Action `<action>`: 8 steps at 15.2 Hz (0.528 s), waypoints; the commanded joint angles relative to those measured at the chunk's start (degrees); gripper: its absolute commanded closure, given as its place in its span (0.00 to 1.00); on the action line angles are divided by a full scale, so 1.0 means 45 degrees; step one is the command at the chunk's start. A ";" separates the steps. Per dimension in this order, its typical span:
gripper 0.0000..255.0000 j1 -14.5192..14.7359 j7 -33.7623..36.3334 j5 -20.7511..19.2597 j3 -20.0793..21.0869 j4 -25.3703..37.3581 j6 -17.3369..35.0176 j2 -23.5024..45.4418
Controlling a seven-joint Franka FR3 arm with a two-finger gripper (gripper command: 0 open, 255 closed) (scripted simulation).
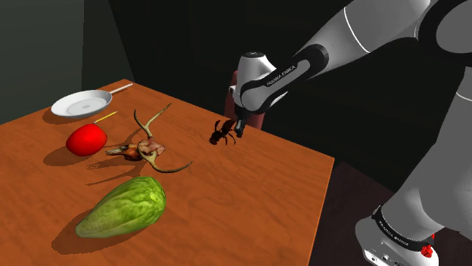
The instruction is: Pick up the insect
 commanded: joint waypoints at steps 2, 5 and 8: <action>1.00 -0.0004 -0.0016 0.0038 0.0019 0.0140 -0.0459 -0.0320; 1.00 -0.0015 -0.0041 0.0077 0.0032 0.0275 -0.0917 -0.0644; 1.00 -0.0023 -0.0064 0.0112 0.0042 0.0435 -0.1380 -0.0949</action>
